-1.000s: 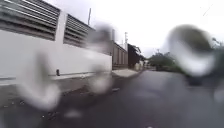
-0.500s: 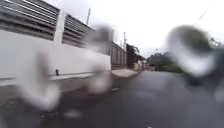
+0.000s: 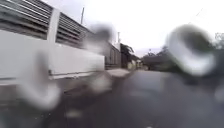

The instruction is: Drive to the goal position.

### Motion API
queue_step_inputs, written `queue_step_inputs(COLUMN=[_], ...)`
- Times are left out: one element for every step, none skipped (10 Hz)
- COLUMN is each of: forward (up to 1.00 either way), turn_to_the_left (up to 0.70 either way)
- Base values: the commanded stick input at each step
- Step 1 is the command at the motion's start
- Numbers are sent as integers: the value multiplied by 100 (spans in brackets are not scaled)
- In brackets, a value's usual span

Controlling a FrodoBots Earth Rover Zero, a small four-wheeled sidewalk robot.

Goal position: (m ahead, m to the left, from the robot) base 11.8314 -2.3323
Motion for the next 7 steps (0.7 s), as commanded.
queue_step_inputs(forward=[0, 0, 0, 0, 0, 0, 0], turn_to_the_left=[-70, -70, -70, -70, -70, -70, -70])
